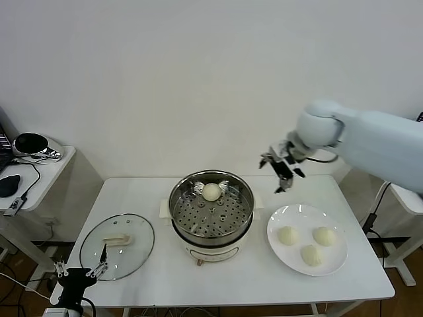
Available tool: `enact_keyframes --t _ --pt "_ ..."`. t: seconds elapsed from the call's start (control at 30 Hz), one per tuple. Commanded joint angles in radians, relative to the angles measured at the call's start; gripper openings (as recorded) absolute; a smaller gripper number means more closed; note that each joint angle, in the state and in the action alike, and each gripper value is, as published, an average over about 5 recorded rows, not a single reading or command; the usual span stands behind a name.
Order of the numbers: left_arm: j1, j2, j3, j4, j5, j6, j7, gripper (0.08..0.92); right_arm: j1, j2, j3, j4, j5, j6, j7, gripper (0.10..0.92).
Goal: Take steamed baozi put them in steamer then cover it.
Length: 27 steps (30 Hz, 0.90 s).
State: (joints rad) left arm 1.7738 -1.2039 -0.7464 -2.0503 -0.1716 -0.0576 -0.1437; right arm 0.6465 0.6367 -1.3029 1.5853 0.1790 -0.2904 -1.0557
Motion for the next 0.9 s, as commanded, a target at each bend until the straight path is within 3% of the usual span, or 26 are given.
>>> enact_keyframes --t 0.03,0.43,0.9 --pt "0.001 -0.001 -0.002 0.0 -0.001 0.0 0.0 0.823 -0.105 -0.16 0.025 0.074 -0.031 -0.087 -0.003 0.823" --pt "0.009 -0.015 -0.024 -0.006 0.0 0.001 0.002 0.823 -0.477 -0.095 0.254 -0.073 -0.169 -0.08 0.033 0.823" --pt "0.008 -0.026 -0.044 0.0 -0.003 -0.001 0.0 0.823 -0.609 0.045 0.33 -0.2 -0.239 -0.065 0.058 0.823"
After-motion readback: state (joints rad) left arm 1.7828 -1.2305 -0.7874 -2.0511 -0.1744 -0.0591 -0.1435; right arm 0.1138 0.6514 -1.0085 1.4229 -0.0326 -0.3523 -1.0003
